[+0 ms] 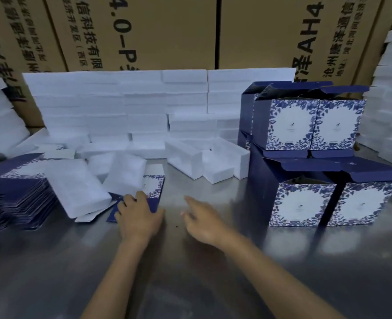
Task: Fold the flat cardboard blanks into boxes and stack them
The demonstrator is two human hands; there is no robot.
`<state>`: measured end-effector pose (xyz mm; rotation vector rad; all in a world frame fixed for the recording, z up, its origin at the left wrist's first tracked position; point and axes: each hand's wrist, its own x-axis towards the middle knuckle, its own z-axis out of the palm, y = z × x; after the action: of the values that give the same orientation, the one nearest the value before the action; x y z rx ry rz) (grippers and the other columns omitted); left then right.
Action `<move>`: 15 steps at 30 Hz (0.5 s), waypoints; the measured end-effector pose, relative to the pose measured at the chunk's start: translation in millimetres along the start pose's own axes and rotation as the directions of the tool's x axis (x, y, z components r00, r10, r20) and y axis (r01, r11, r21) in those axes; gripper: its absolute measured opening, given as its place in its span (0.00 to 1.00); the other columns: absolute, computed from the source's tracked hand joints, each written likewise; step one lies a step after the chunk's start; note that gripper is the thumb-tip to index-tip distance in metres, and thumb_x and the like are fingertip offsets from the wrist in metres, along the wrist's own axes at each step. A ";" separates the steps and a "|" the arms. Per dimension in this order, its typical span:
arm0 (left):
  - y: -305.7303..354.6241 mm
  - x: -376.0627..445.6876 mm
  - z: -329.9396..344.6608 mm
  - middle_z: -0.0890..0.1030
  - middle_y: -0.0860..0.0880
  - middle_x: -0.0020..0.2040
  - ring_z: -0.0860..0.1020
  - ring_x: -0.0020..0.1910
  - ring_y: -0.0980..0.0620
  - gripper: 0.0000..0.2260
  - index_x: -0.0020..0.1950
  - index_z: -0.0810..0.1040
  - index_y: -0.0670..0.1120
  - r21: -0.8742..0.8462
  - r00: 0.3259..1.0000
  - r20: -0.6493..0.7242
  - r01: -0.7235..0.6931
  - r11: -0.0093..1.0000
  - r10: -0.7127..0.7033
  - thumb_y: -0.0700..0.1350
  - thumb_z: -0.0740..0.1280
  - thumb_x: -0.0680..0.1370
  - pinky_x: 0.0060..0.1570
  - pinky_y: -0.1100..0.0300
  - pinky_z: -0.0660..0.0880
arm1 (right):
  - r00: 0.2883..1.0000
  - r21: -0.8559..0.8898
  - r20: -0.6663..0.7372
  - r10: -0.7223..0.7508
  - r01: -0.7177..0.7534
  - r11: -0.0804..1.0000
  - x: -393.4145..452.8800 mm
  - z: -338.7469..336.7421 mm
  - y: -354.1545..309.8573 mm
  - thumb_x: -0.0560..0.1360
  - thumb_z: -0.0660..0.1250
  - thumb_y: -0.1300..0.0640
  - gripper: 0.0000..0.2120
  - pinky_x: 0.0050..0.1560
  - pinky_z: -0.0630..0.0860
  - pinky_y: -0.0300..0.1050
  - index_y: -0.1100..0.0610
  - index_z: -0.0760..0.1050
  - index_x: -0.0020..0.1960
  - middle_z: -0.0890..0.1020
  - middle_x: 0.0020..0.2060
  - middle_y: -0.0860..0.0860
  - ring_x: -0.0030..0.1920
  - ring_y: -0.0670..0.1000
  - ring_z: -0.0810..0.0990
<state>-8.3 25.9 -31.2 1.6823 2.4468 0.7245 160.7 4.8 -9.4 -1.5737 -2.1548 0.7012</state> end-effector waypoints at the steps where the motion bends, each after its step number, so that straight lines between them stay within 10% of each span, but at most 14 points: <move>1: -6.1 0.7 2.0 0.70 0.40 0.64 0.69 0.65 0.37 0.28 0.64 0.70 0.45 0.019 1.000 0.018 0.003 1.000 -0.004 0.61 0.69 0.73 0.64 0.45 0.65 | 1.000 0.019 0.021 0.019 -0.019 1.000 5.6 12.7 -2.8 0.85 0.57 0.51 0.23 0.75 0.62 0.51 0.61 0.64 0.77 0.71 0.74 0.59 0.76 0.61 0.65; 5: -18.6 6.1 1.7 0.71 0.39 0.66 0.69 0.66 0.37 0.28 0.66 0.70 0.43 -0.011 0.999 -0.030 -0.021 1.000 0.021 0.60 0.69 0.74 0.65 0.47 0.66 | 0.988 -0.030 0.139 0.067 -0.063 0.998 35.4 42.0 -14.6 0.86 0.47 0.42 0.26 0.79 0.41 0.54 0.51 0.61 0.80 0.51 0.83 0.50 0.83 0.53 0.44; 10: -14.8 6.3 -7.4 0.78 0.40 0.60 0.74 0.60 0.38 0.17 0.59 0.74 0.43 0.014 0.999 -0.015 -0.052 0.999 0.053 0.55 0.63 0.79 0.59 0.48 0.71 | 0.983 -0.016 0.125 0.131 -0.130 0.991 70.4 53.6 -33.2 0.85 0.43 0.40 0.28 0.78 0.34 0.59 0.48 0.59 0.81 0.49 0.83 0.48 0.82 0.51 0.40; 15: -9.1 3.6 -16.4 0.81 0.43 0.55 0.78 0.55 0.41 0.13 0.55 0.77 0.42 -0.130 0.998 -0.061 -0.040 0.991 0.032 0.50 0.62 0.79 0.46 0.53 0.70 | 0.984 0.432 -0.038 0.176 -0.143 0.891 88.0 56.8 -50.3 0.83 0.57 0.44 0.18 0.71 0.67 0.50 0.54 0.77 0.63 0.79 0.63 0.51 0.67 0.53 0.74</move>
<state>-22.9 21.1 -19.9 1.6830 2.3542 0.9306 63.4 66.5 -24.0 -1.5134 -1.6776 1.0658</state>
